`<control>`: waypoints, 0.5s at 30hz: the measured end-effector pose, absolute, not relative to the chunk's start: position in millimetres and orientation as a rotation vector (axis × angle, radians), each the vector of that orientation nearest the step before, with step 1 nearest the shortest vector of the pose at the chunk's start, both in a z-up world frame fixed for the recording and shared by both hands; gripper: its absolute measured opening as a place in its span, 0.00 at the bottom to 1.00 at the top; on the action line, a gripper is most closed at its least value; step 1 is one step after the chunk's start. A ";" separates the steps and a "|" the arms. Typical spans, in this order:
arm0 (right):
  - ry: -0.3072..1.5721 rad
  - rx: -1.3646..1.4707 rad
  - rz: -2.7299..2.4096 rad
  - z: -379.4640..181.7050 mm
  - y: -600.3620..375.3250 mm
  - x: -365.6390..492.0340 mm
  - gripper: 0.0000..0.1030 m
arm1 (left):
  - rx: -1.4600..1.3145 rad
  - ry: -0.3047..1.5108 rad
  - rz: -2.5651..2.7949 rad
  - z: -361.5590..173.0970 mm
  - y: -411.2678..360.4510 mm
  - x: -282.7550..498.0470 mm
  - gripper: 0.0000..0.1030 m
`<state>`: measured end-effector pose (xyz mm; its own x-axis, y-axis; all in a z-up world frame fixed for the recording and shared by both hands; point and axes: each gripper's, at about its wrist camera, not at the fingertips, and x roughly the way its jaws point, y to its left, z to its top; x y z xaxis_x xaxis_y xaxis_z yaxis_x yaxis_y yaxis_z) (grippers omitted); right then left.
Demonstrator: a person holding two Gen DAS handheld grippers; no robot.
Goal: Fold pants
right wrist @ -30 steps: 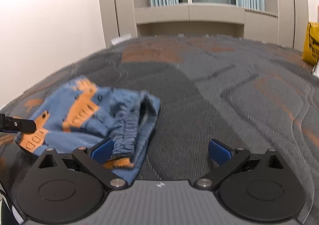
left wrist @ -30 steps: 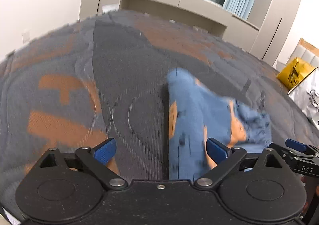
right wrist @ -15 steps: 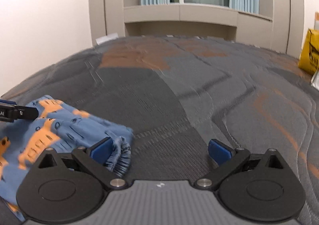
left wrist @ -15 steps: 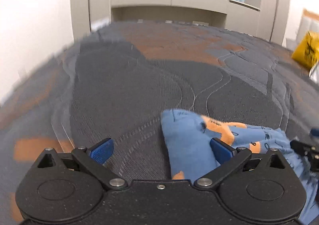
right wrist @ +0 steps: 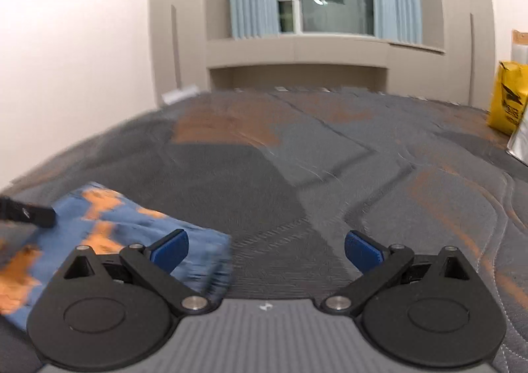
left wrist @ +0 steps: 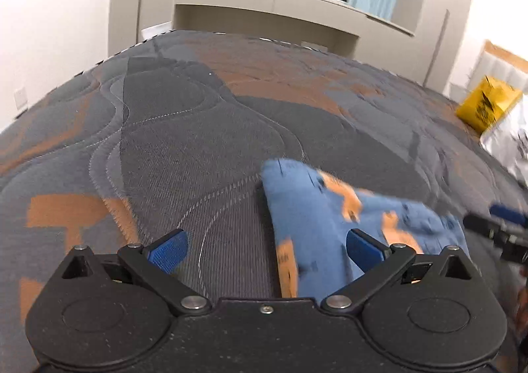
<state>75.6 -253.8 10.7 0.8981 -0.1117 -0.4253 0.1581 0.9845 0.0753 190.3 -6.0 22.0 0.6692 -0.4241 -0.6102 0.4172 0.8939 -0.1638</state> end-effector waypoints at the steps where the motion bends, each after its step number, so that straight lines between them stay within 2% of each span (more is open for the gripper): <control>1: 0.431 0.119 -0.101 12.6 -249.4 71.0 1.00 | 0.005 0.692 -0.468 21.3 -4.5 183.6 0.99; 8: 0.566 0.042 -0.071 -13.6 -222.1 52.5 1.00 | -0.052 0.771 -0.431 0.2 18.6 171.9 1.00; 15: 0.583 0.088 -0.053 -13.2 -230.3 46.5 1.00 | -0.099 0.756 -0.428 -3.2 27.0 162.0 0.99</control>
